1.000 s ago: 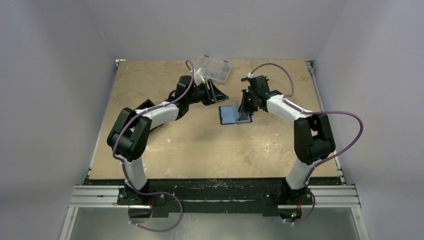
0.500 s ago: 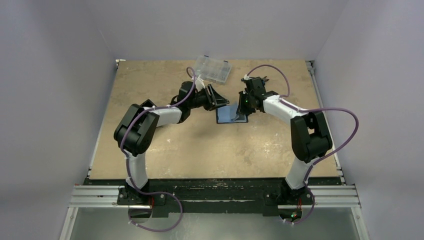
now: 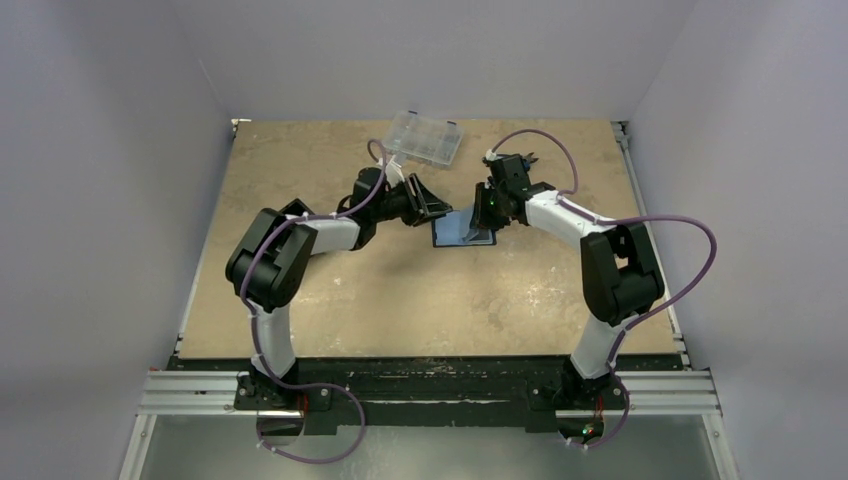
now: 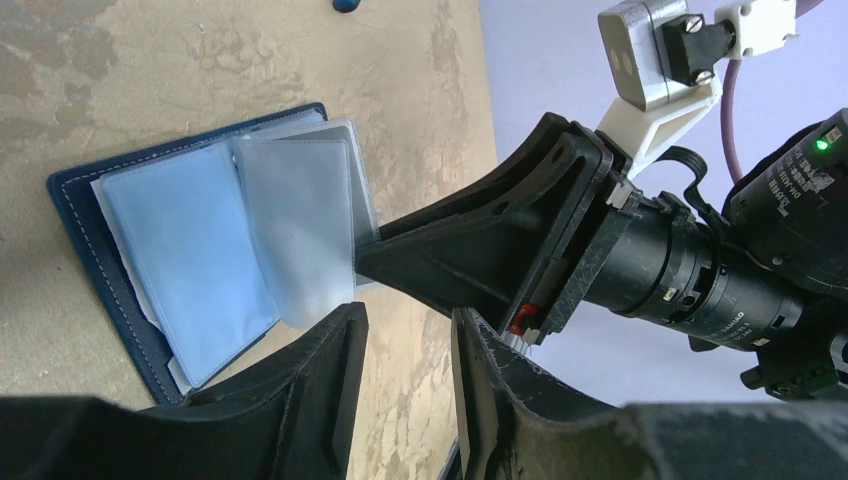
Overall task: Put the credit cards into the card holder
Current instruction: Turn over the card slot in the card holder.
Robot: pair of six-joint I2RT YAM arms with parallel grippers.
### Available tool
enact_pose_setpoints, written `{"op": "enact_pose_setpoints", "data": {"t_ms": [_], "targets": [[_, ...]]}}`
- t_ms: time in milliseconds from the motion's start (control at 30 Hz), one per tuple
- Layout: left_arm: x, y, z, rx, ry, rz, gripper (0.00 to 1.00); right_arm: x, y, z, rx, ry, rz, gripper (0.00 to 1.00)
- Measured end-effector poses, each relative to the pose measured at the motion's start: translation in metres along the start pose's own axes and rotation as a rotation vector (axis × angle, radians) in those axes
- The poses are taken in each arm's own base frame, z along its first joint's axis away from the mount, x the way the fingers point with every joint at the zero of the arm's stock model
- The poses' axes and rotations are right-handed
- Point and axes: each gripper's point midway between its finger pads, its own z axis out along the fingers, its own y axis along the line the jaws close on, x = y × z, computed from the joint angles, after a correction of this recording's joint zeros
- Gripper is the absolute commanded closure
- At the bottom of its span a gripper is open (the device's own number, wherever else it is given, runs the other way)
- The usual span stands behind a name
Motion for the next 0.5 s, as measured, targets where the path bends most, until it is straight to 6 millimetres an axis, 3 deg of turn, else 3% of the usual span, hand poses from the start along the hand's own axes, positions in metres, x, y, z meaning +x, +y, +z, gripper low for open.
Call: {"op": "enact_pose_setpoints", "data": {"t_ms": [500], "targets": [[-0.006,-0.008,-0.001,0.032,-0.014,-0.013,0.6,0.0,0.019,-0.001,-0.048,0.0,-0.034,0.5]]}}
